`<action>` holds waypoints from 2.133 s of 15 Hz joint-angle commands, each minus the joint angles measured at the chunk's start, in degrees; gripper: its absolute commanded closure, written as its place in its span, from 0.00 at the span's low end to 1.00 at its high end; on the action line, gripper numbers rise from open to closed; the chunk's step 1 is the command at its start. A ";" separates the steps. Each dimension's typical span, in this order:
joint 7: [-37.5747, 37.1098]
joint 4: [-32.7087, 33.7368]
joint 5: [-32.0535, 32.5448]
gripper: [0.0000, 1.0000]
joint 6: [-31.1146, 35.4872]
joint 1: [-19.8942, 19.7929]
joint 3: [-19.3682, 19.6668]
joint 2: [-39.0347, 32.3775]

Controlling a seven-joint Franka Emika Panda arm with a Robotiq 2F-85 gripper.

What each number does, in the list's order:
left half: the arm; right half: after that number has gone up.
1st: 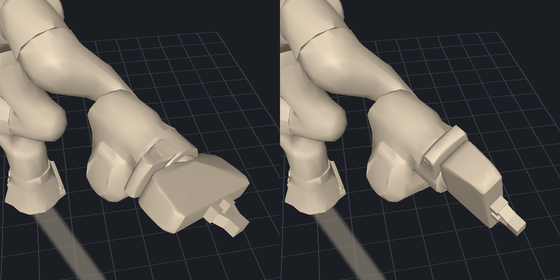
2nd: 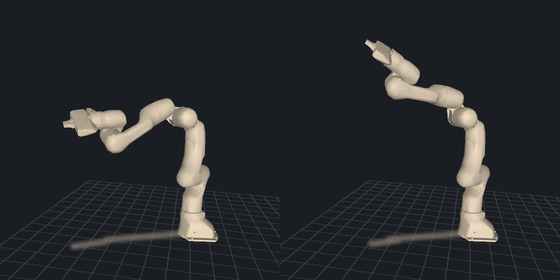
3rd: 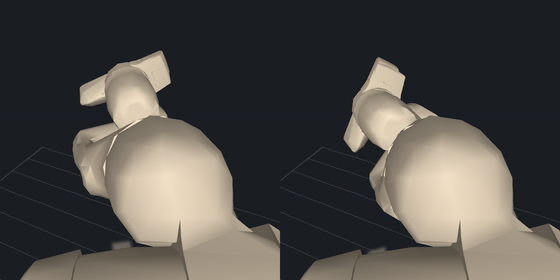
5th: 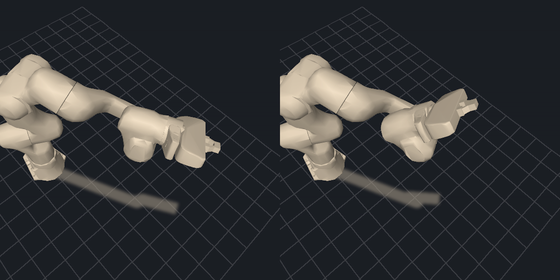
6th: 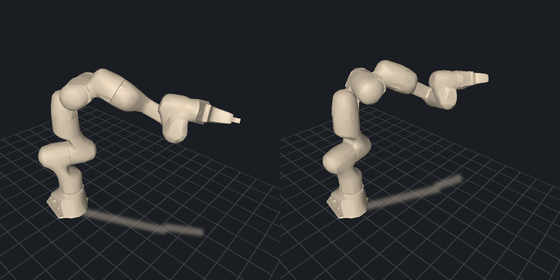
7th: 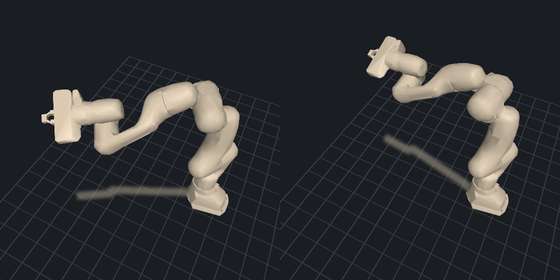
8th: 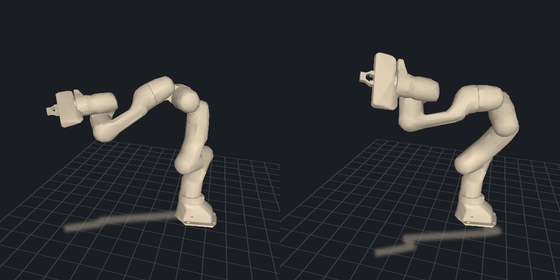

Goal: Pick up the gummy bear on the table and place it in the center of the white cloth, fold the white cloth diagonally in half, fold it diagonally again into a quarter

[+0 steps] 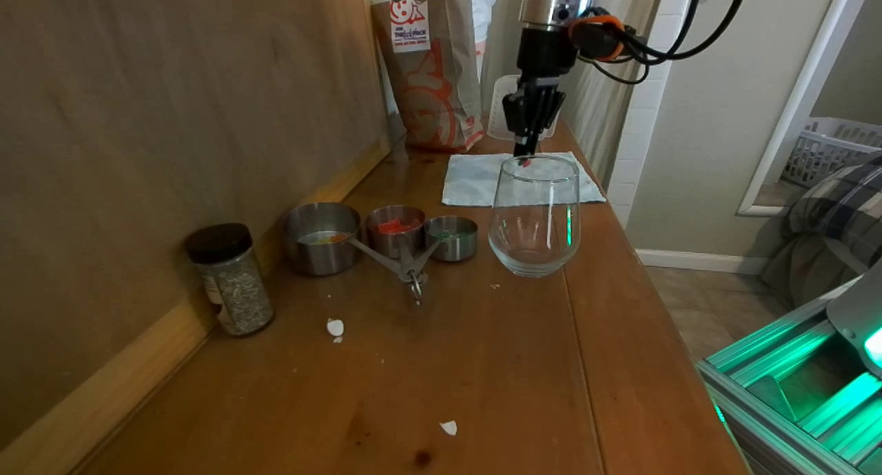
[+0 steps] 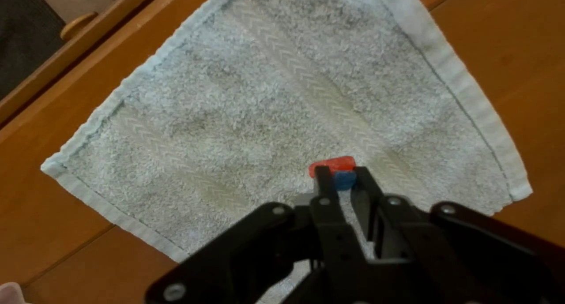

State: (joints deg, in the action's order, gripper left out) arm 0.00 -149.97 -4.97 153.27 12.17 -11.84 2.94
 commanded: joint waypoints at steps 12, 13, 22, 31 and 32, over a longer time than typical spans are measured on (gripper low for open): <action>0.15 1.59 0.23 0.48 5.10 -0.68 0.71 -4.70; 0.10 1.71 0.34 0.48 5.42 -0.74 0.82 -5.01; -0.72 3.80 -0.22 0.00 2.76 0.24 -0.58 -3.85; -1.33 7.08 -1.74 0.00 -2.38 3.95 -4.84 -5.93; -1.11 7.36 -1.78 0.00 -2.17 4.12 -5.07 -6.48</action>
State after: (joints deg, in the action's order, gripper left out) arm -0.83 -144.49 -5.71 152.18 15.53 -16.29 -1.64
